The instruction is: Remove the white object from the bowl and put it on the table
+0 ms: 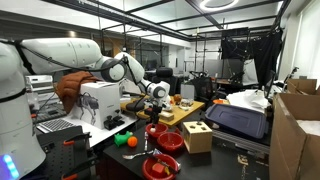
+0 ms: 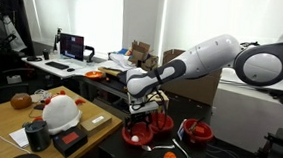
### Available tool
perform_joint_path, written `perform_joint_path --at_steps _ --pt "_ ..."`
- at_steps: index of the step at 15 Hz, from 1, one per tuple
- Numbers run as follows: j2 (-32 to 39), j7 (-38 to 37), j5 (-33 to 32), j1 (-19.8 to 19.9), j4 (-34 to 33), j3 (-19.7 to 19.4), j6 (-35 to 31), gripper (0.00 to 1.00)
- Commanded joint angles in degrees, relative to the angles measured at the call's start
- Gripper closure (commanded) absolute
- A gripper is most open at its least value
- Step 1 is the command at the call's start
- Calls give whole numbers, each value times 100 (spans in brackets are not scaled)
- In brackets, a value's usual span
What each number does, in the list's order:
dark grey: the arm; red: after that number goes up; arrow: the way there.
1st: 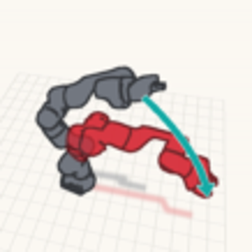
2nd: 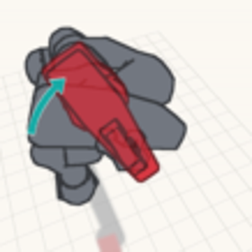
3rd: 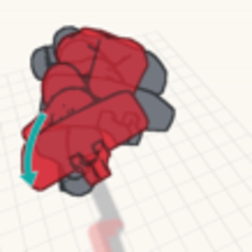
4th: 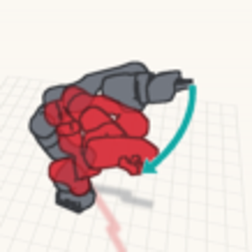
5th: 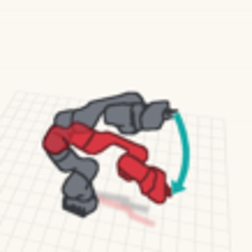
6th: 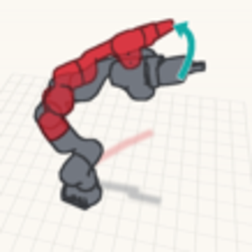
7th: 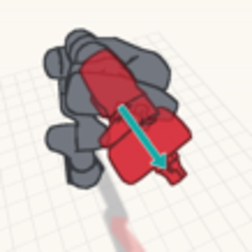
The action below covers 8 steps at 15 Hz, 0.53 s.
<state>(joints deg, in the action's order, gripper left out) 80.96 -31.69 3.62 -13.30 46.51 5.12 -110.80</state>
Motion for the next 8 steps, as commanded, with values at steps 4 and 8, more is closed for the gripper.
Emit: perform_joint_path --at_steps 4,8 --pt "75 -1333 146 -73 -316 -25 485 0" --pt "111 -2068 137 -51 -363 -33 605 0"
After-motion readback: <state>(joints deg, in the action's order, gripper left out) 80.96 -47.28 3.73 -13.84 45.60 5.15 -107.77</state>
